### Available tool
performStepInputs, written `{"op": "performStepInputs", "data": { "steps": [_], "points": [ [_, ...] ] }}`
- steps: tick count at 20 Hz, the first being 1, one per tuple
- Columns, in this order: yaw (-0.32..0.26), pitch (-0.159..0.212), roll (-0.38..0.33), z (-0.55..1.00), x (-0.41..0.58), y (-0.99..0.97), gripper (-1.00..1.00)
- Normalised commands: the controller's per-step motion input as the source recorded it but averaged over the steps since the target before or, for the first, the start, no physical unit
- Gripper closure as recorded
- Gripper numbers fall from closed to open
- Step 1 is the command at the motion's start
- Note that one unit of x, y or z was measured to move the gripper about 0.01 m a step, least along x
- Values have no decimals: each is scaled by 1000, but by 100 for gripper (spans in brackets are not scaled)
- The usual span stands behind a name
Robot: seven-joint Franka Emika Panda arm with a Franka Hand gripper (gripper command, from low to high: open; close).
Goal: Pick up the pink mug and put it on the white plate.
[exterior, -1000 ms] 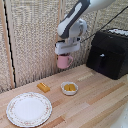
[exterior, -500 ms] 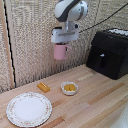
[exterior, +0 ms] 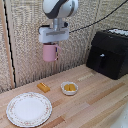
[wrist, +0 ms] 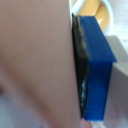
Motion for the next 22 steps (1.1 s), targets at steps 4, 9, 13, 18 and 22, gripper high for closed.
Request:
{"op": "performStepInputs", "data": {
  "steps": [4,9,13,18,22],
  "points": [
    [0,57,-38,-31,-11,999,100],
    [0,10,-71,-283,-89,977,100],
    [32,15,-124,-560,-128,737,100],
    [73,23,-212,-640,-42,447,100],
    [62,7,-213,-503,-287,271,100]
  ]
}}
